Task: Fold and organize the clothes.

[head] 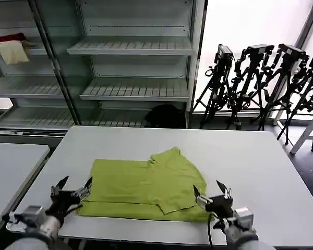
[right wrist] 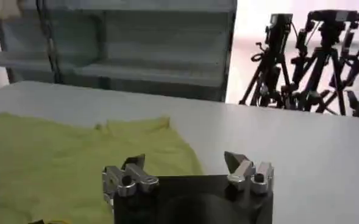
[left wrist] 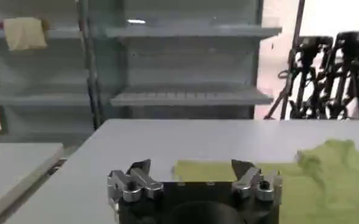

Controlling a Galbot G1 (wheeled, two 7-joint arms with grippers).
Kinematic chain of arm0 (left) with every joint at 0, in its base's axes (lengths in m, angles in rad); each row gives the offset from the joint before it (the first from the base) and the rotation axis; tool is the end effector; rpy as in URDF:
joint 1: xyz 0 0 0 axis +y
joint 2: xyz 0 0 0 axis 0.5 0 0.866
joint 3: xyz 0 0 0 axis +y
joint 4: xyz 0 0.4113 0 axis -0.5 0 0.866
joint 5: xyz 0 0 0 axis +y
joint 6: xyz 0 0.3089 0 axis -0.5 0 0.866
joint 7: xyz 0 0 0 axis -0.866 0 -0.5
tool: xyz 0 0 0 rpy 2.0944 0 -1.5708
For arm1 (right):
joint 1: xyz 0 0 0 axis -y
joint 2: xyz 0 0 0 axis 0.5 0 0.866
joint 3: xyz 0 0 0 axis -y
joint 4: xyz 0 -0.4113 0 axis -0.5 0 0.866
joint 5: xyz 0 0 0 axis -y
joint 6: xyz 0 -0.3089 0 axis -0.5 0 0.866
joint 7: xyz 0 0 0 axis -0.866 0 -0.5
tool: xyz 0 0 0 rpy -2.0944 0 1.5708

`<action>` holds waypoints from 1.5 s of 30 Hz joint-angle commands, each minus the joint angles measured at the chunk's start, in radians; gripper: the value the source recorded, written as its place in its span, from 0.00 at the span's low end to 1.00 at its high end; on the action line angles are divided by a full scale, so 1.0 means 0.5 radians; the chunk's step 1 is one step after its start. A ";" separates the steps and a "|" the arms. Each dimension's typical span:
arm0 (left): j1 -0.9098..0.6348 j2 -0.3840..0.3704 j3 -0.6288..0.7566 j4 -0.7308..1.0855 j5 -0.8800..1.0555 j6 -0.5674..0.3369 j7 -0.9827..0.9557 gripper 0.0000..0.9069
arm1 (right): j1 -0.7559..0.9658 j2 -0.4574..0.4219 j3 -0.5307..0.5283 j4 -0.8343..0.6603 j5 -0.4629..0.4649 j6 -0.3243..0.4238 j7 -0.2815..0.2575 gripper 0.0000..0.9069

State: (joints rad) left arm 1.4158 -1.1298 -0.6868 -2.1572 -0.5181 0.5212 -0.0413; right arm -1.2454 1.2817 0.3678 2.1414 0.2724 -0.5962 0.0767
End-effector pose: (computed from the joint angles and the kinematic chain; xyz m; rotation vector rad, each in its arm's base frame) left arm 0.1649 0.1404 -0.2776 -0.1268 -2.8423 0.0152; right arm 0.2034 -0.0310 -0.2916 0.3226 -2.8420 0.0615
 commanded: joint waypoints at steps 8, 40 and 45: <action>-1.075 0.296 0.557 0.974 -0.143 0.118 0.088 1.00 | 1.111 0.170 -0.332 -1.139 0.094 -0.001 0.060 1.00; -0.948 0.247 0.563 1.107 0.130 0.117 0.304 0.46 | 1.113 0.313 -0.362 -1.420 -0.075 0.000 0.007 0.90; -0.929 0.220 0.562 1.091 0.136 0.118 0.294 0.24 | 1.061 0.312 -0.363 -1.392 -0.065 0.000 -0.003 0.42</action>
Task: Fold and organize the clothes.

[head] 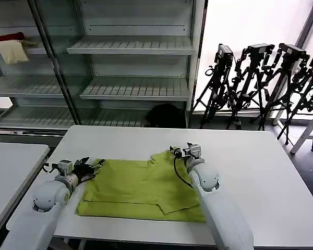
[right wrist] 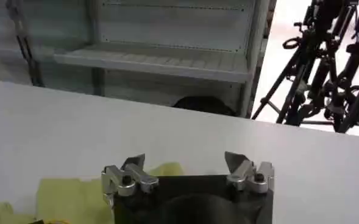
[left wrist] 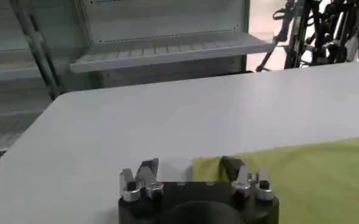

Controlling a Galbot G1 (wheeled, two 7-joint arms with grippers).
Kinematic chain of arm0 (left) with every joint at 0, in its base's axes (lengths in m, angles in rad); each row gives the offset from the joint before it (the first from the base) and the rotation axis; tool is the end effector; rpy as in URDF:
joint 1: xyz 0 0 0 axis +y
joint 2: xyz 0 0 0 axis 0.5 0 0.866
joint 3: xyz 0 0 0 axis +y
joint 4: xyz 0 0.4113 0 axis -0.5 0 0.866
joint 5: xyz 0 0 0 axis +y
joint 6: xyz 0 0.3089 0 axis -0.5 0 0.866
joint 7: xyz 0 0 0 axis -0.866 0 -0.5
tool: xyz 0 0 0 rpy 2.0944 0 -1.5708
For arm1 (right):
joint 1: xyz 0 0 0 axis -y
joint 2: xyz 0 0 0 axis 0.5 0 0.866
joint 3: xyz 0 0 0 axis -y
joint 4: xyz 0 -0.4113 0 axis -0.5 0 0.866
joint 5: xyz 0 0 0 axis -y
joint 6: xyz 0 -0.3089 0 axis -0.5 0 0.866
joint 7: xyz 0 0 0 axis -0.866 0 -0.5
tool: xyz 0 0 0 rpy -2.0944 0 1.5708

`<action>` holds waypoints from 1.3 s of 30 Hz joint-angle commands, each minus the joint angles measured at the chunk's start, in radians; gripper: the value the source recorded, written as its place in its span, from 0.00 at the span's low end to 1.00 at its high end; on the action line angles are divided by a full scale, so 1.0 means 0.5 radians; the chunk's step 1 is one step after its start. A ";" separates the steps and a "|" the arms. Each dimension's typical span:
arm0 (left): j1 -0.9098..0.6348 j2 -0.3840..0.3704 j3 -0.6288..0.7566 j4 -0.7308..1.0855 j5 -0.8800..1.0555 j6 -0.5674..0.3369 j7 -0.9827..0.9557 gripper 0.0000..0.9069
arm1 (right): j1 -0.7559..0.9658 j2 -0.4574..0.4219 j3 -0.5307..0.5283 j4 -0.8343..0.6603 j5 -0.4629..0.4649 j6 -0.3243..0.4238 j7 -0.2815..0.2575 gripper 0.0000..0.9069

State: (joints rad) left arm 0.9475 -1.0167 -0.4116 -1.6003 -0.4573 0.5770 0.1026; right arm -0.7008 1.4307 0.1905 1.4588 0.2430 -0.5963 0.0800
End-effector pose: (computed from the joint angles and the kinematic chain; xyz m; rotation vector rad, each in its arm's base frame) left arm 0.3412 0.1823 -0.3278 -0.2355 -2.6170 -0.1374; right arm 0.4275 0.0371 -0.3299 0.3217 -2.7049 0.1126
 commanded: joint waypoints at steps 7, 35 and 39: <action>0.051 -0.031 -0.005 -0.052 0.014 0.006 0.009 0.24 | -0.073 0.008 -0.042 -0.016 -0.015 -0.001 -0.035 0.33; 0.066 -0.038 -0.109 -0.270 -0.228 0.000 0.006 0.01 | -0.188 -0.131 -0.043 0.497 0.254 0.003 0.091 0.00; 0.167 -0.019 -0.181 -0.352 -0.251 -0.001 0.013 0.01 | -0.323 -0.157 -0.013 0.634 0.246 0.005 0.114 0.00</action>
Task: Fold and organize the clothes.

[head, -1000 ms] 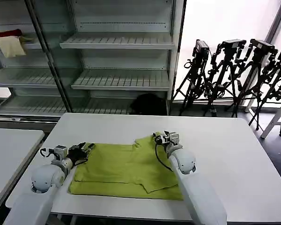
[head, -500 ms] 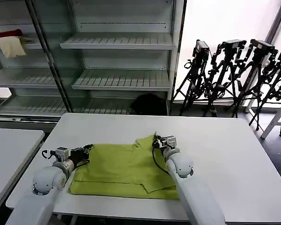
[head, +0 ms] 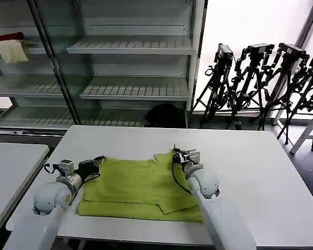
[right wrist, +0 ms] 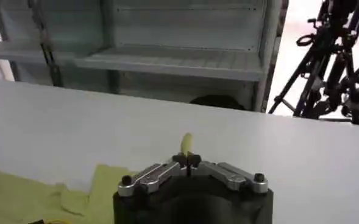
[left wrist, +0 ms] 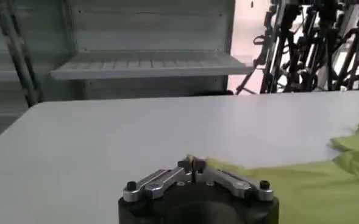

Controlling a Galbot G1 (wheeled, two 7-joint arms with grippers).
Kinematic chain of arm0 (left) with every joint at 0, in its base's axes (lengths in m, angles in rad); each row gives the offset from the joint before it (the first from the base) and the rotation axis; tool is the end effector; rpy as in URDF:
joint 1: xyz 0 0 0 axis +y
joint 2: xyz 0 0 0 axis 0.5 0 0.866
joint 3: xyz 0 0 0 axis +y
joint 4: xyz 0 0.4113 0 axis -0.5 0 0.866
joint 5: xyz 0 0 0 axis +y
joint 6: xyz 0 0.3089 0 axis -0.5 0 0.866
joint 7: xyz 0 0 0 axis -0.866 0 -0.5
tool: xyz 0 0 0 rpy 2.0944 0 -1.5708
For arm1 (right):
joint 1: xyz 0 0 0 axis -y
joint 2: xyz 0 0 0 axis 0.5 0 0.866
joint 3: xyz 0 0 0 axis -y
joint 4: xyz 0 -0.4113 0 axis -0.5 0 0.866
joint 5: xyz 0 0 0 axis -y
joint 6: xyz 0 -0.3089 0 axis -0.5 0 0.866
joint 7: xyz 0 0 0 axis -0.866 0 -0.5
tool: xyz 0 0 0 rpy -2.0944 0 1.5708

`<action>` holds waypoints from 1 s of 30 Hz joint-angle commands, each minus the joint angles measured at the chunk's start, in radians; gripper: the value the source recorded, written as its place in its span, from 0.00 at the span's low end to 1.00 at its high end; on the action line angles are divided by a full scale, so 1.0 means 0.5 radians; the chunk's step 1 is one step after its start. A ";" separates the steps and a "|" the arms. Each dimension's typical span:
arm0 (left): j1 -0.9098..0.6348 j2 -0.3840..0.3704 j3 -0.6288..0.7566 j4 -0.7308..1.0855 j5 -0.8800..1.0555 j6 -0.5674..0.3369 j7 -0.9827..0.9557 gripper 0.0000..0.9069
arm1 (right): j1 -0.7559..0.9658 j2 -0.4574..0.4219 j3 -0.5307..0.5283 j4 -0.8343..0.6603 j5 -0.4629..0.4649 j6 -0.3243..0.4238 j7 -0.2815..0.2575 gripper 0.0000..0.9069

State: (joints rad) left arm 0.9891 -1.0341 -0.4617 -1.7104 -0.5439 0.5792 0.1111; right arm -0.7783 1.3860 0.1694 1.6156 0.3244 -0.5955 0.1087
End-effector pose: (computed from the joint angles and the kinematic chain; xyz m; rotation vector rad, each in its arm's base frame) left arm 0.3237 0.1721 -0.3079 -0.3189 -2.6896 -0.0059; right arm 0.3881 0.0322 -0.3187 0.3883 -2.7487 0.0500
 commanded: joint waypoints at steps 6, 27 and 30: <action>0.292 -0.002 -0.217 -0.237 -0.106 -0.037 0.082 0.00 | -0.566 -0.086 0.133 0.540 0.032 0.007 0.016 0.00; 0.666 0.017 -0.469 -0.378 -0.116 -0.096 0.197 0.01 | -1.184 -0.094 0.301 1.013 -0.163 0.022 -0.163 0.00; 0.719 0.025 -0.496 -0.384 -0.016 -0.153 0.256 0.00 | -1.205 -0.087 0.295 1.036 -0.183 0.023 -0.175 0.00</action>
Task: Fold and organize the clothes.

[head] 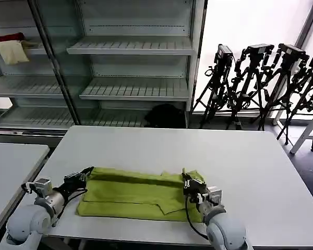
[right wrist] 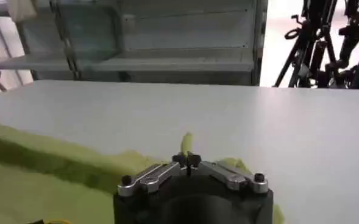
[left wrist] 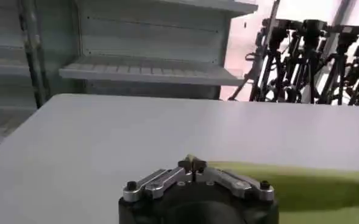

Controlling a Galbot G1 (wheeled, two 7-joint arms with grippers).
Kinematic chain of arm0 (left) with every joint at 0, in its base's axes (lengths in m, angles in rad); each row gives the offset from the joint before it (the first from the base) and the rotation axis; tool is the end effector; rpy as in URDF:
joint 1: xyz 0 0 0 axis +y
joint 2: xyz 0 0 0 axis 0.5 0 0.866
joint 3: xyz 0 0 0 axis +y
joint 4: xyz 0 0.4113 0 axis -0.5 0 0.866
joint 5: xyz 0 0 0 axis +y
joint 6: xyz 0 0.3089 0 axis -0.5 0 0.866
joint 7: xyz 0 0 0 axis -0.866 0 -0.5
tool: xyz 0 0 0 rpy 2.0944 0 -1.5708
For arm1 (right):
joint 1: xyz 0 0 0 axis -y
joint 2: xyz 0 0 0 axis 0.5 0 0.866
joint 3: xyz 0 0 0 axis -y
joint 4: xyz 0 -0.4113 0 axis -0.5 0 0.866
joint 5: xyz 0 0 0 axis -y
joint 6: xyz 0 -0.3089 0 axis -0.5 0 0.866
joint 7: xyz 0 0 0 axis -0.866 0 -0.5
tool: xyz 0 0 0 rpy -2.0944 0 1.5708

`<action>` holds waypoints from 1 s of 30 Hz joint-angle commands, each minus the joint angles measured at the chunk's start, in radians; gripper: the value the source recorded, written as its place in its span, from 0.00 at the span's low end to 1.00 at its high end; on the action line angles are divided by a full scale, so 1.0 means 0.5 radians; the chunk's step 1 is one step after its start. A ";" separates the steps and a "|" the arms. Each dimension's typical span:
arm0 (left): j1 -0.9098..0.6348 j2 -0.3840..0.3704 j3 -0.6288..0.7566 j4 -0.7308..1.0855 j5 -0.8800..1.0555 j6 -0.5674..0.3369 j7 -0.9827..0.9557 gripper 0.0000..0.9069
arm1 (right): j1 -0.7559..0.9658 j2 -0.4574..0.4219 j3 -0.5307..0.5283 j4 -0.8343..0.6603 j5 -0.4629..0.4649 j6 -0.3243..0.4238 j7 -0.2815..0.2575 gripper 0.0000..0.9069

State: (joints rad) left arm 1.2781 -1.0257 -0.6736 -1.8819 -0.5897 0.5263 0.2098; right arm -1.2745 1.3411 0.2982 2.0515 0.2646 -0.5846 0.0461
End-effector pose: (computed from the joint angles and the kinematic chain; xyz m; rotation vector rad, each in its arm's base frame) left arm 0.2263 0.2018 -0.3080 -0.3464 -2.7070 0.0802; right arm 0.1980 -0.0015 -0.3284 0.4109 -2.7181 -0.0261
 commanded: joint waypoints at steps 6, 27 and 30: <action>0.207 0.013 -0.101 -0.071 0.099 -0.043 0.072 0.00 | -0.216 0.020 0.041 0.152 -0.107 0.002 -0.048 0.00; 0.333 -0.098 -0.049 -0.286 0.568 -0.041 0.061 0.26 | -0.301 0.031 0.098 0.127 -0.399 0.011 -0.144 1.00; 0.328 -0.118 -0.023 -0.259 0.730 -0.088 0.061 1.00 | -0.322 0.037 0.082 0.118 -0.677 0.016 -0.155 1.00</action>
State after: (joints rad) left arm 1.4276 -1.0716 -0.7008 -1.9957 -0.3691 0.5034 0.2398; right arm -1.4188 1.3535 0.3413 2.1170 0.1213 -0.5776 -0.0153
